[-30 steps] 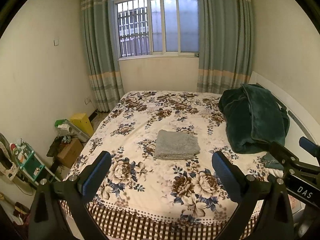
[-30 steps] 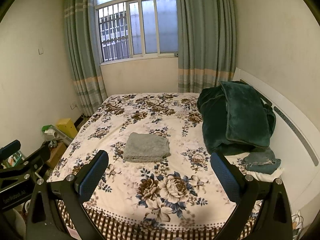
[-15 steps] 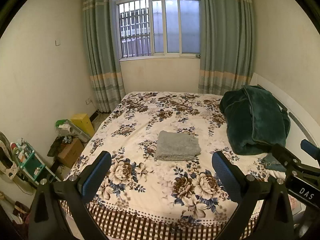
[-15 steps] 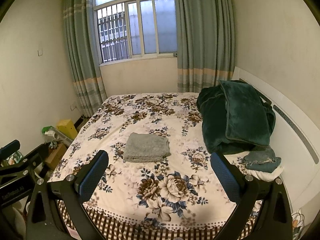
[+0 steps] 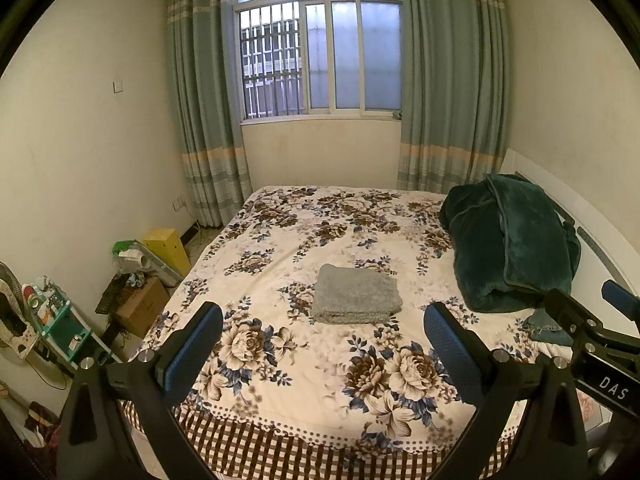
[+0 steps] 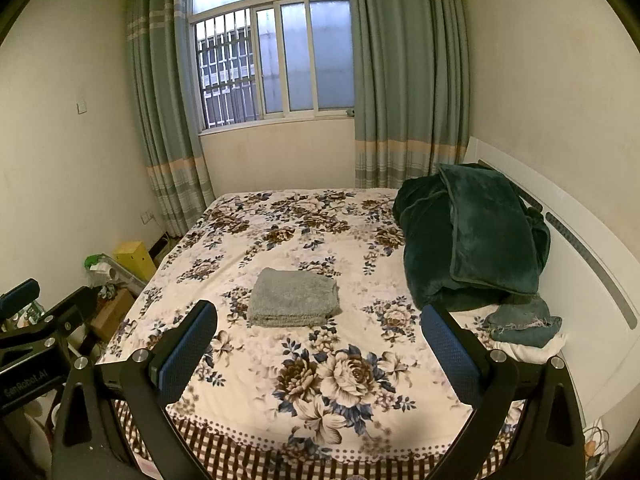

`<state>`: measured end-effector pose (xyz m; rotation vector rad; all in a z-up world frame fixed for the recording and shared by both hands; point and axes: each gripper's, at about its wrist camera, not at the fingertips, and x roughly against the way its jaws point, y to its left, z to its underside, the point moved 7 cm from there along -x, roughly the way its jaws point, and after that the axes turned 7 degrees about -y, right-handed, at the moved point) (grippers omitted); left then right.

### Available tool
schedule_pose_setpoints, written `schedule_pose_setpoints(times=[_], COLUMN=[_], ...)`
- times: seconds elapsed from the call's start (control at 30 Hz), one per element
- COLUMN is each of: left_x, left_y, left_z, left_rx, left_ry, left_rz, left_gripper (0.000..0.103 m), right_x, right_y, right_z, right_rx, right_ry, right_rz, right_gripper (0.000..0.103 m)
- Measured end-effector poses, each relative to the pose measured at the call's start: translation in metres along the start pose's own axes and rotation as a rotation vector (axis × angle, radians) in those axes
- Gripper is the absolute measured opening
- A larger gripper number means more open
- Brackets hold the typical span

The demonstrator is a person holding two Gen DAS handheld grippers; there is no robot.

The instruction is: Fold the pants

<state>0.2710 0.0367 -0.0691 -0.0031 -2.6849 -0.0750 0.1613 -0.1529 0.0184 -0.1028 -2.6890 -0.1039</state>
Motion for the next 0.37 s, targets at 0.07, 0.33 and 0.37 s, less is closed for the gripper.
schedule_pose_setpoints(times=[0.07, 0.33, 0.37], left_x=[0.0006, 0.0022, 0.0017], left_y=[0.0003, 0.0015, 0.0006], left_z=[0.0, -0.0025, -0.002], left_rx=[-0.002, 0.002, 0.002], left_ry=[-0.001, -0.005, -0.004], left_rz=[-0.001, -0.003, 0.0], left_gripper=[0.103, 0.103, 0.103], right_x=[0.0002, 0.0005, 0.0005], right_y=[0.0006, -0.0005, -0.0005], right_z=[0.0002, 0.002, 0.002], right_rx=[-0.002, -0.002, -0.002], right_ry=[-0.001, 0.001, 0.001], right_rz=[0.0, 0.001, 0.001], right_gripper=[0.103, 0.103, 0.103])
